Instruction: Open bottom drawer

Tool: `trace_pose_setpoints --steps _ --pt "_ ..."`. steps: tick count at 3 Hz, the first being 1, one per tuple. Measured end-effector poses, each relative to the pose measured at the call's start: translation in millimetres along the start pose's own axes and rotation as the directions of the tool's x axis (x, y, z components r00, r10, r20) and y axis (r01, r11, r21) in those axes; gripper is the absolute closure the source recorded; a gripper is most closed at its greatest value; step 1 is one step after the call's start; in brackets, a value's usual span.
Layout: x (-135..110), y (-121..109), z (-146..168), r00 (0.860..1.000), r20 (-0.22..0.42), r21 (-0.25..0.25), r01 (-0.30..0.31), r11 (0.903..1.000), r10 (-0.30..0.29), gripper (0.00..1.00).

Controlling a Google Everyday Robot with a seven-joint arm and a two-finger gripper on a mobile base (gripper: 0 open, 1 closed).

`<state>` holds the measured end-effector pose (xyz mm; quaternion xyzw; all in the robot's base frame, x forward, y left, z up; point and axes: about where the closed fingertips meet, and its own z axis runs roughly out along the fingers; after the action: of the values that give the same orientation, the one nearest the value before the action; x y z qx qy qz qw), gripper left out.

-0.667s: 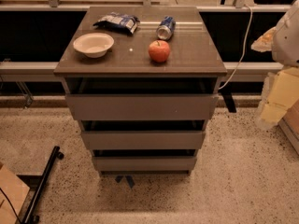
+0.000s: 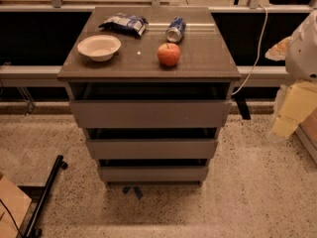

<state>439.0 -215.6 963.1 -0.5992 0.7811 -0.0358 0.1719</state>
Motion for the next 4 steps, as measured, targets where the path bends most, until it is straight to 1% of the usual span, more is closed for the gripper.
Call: trace_pose_setpoints --steps 1,2,3,4 --pt "9 2 32 0.999 0.038 0.028 -0.031 0.9991 0.03 0.0" --pt "12 -1 75 0.994 0.085 0.03 -0.069 0.9972 0.066 0.0" --pt "11 -5 75 0.994 0.092 0.047 -0.07 0.9964 0.066 0.0" --pt "10 0 78 0.993 0.079 0.057 -0.092 0.9941 0.087 0.0"
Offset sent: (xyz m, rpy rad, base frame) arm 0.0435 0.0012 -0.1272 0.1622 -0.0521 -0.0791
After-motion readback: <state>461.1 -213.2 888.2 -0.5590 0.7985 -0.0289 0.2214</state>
